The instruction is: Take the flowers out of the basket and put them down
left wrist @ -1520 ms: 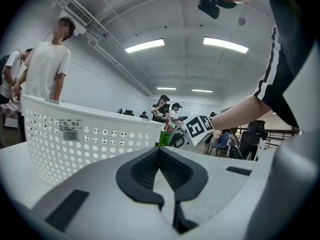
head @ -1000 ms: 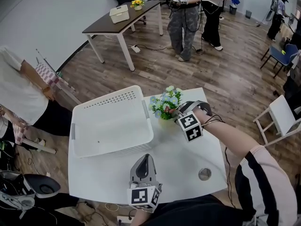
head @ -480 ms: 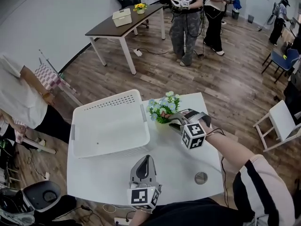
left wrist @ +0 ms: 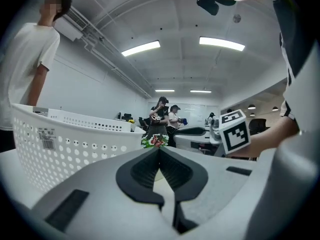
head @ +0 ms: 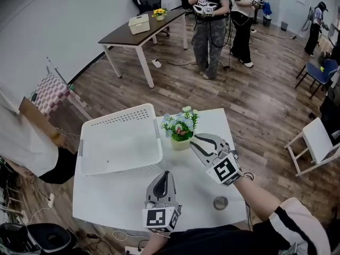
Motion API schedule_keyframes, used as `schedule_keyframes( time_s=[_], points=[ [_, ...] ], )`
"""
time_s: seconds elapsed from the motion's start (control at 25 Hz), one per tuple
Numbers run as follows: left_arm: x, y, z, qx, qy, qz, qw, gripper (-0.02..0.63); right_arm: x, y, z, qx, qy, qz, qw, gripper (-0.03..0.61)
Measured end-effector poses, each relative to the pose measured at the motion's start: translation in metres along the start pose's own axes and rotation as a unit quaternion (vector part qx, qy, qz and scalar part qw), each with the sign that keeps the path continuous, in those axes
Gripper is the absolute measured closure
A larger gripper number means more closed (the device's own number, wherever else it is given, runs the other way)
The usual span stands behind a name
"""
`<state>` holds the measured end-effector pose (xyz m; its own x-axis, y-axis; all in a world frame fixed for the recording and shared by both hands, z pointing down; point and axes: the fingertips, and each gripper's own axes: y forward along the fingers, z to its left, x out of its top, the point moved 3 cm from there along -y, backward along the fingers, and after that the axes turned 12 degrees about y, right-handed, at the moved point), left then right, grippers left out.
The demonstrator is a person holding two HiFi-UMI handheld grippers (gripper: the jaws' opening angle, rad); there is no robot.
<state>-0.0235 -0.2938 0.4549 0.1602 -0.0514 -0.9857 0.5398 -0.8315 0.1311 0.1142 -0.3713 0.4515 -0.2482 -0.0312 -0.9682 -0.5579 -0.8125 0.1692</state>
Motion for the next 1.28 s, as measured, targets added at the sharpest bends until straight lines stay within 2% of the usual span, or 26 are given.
schedule_keyframes(
  time_s=[0.28, 0.64, 0.72, 0.96, 1.28],
  points=[
    [0.002, 0.008, -0.021, 0.000, -0.002, -0.015, 0.9999, 0.614, 0.011, -0.044, 0.033, -0.005, 0.130, -0.074, 0.989, 0.541],
    [0.004, 0.005, -0.045, -0.005, 0.002, -0.027, 0.9996, 0.614, 0.008, -0.062, 0.059, 0.011, 0.202, -0.093, 0.975, 0.560],
    [0.004, 0.001, -0.046, -0.002, 0.001, -0.029, 0.9996, 0.614, 0.009, -0.065, 0.066, 0.016, 0.210, -0.093, 0.973, 0.560],
    [0.004, -0.014, -0.046, 0.001, -0.001, -0.041, 0.9992, 0.614, 0.022, -0.074, 0.084, 0.021, 0.194, -0.105, 0.975, 0.560],
    [0.000, -0.064, -0.045, 0.008, -0.005, -0.042, 0.9991, 0.614, 0.037, -0.093, 0.131, 0.027, 0.182, -0.109, 0.977, 0.560]
  ],
)
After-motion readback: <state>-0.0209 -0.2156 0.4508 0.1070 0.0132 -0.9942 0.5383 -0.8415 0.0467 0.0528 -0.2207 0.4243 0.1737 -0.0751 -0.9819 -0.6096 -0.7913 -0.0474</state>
